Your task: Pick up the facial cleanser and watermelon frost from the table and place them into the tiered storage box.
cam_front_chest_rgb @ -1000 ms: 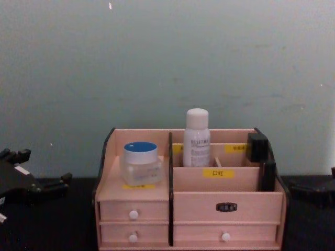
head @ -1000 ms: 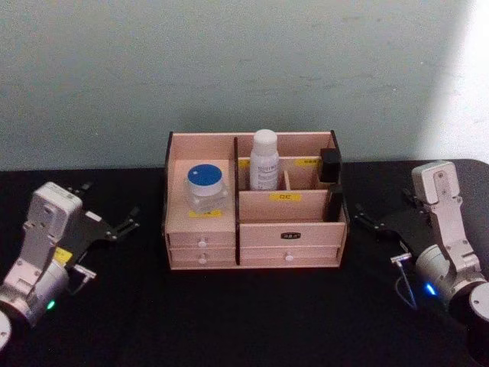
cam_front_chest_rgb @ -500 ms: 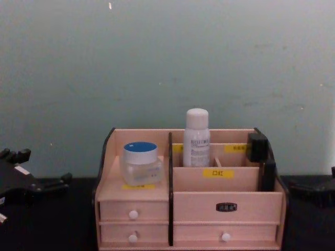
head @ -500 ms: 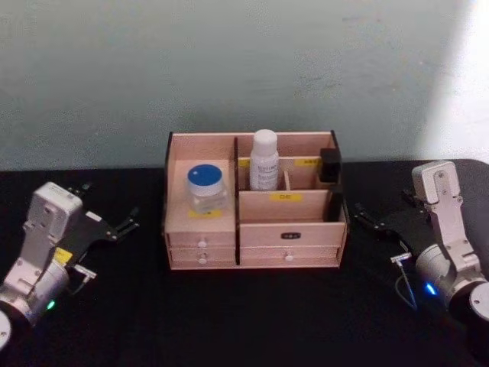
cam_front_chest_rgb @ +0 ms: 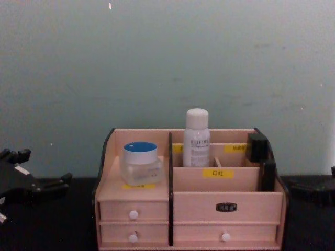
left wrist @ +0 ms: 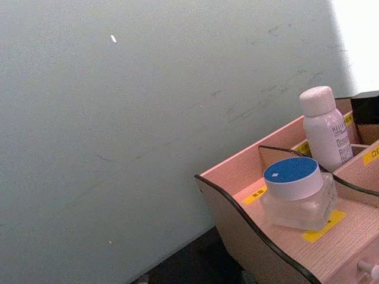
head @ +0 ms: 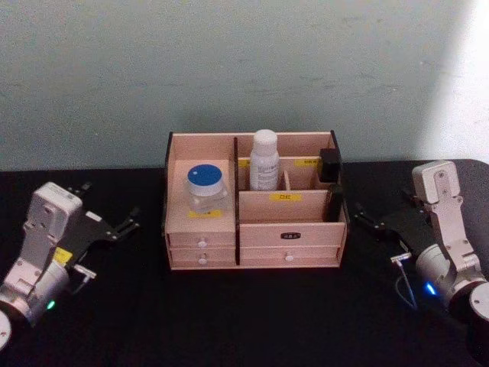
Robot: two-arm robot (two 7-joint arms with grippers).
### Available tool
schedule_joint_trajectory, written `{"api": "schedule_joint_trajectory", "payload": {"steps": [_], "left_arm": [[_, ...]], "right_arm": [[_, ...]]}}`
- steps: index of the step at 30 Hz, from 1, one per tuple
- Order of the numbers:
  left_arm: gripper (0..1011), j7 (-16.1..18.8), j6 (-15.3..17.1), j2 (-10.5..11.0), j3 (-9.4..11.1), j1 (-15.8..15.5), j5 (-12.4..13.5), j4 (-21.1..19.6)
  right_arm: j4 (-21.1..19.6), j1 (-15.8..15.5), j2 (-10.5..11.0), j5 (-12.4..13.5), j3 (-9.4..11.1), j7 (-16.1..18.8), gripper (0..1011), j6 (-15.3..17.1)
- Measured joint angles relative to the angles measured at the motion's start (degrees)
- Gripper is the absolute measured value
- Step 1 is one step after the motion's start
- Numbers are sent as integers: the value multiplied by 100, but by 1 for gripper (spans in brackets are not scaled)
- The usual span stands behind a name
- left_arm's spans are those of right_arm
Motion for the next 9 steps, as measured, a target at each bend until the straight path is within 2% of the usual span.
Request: {"api": "schedule_joint_trajectory", "payload": {"steps": [9], "left_arm": [[1001, 0, 0, 0, 0, 0, 0, 0]], "right_arm": [[0, 0, 0, 2, 0, 0, 1003, 0]]}}
